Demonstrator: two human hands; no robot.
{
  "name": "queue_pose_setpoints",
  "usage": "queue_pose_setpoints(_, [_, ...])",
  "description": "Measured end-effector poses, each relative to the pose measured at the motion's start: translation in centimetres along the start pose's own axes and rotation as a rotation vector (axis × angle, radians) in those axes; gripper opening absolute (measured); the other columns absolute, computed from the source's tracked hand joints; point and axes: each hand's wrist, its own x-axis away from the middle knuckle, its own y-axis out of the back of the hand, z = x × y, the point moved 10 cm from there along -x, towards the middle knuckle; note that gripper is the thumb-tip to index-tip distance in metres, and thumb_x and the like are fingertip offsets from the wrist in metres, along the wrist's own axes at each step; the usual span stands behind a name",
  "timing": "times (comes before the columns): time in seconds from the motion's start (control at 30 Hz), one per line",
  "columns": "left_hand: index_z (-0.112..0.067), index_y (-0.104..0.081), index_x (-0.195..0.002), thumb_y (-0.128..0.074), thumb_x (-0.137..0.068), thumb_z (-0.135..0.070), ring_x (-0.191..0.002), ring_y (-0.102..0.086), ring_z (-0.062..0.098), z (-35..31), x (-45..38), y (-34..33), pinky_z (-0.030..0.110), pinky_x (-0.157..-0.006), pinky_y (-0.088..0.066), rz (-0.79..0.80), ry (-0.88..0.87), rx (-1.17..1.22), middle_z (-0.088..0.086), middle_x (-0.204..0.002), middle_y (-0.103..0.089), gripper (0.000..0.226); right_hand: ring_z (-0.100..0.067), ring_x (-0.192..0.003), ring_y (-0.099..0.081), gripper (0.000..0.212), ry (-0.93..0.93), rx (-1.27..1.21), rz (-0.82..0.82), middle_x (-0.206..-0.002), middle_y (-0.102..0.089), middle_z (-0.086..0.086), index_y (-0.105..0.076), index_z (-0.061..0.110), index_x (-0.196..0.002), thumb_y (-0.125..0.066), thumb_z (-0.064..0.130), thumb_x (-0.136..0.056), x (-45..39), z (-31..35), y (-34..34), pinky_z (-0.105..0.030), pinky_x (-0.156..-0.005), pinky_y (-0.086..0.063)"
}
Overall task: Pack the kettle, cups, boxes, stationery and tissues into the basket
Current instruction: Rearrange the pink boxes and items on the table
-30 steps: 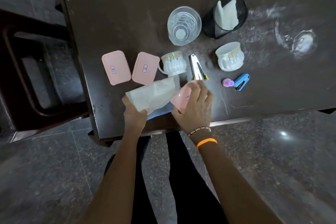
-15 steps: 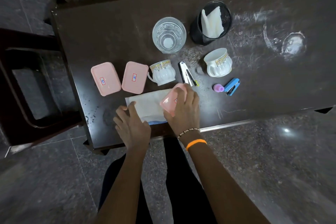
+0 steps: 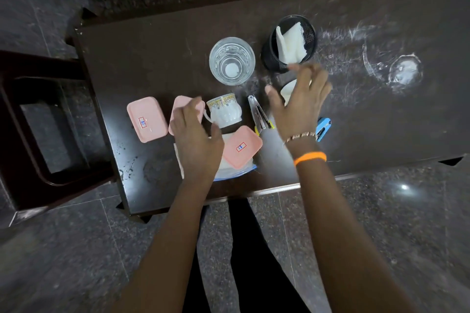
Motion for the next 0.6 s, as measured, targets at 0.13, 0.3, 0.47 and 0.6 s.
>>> queue_pose_setpoints(0.13, [-0.009,-0.031,-0.14,-0.071,-0.075,-0.009,-0.133,-0.037,0.028,-4.0,-3.8,-1.1,0.028,-0.109,-0.028,0.015,-0.061,0.078,0.014,-0.143,-0.031,0.076,-0.034,-0.141,-0.018,0.09,-0.026,0.102,0.138,-0.153,-0.015,-0.017,-0.02,0.008,-0.144,-0.072,0.028,-0.073,-5.4,-0.7,-1.3,-0.034,-0.114,-0.01])
queue_pose_setpoints(0.3, [-0.011,-0.012,-0.149,-0.077,-0.072,-0.013,-0.142,-0.022,0.027,-5.2,-7.5,-4.2,0.027,-0.112,-0.021,0.163,-0.055,-0.013,0.012,-0.155,-0.018,0.1,-0.032,-0.141,-0.019,0.099,-0.007,0.053,0.275,-0.154,-0.013,-0.015,-0.008,0.01,-0.147,-0.073,0.013,-0.072,-7.8,-0.8,-3.2,-0.034,-0.114,-0.016])
queue_pose_setpoints(0.47, [-0.015,-0.02,-0.147,-0.085,-0.062,-0.023,-0.133,-0.038,0.021,-5.5,-7.9,-5.3,0.022,-0.103,-0.029,0.204,-0.063,-0.036,0.007,-0.148,-0.033,0.107,-0.031,-0.132,-0.033,0.094,-0.01,0.009,0.231,-0.144,-0.026,-0.015,-0.019,0.01,-0.144,-0.073,0.009,-0.068,-7.9,-1.0,-2.8,-0.032,-0.108,-0.029])
queue_pose_setpoints(0.6, [-0.013,-0.027,-0.145,-0.085,-0.061,-0.023,-0.129,-0.042,0.019,-6.3,-8.5,-5.3,0.028,-0.103,-0.036,0.186,-0.092,-0.058,0.006,-0.144,-0.038,0.103,-0.031,-0.129,-0.035,0.093,-0.017,0.006,0.213,-0.143,-0.026,-0.014,-0.02,0.011,-0.144,-0.072,0.007,-0.067,-7.5,-1.1,-2.8,-0.034,-0.104,-0.034])
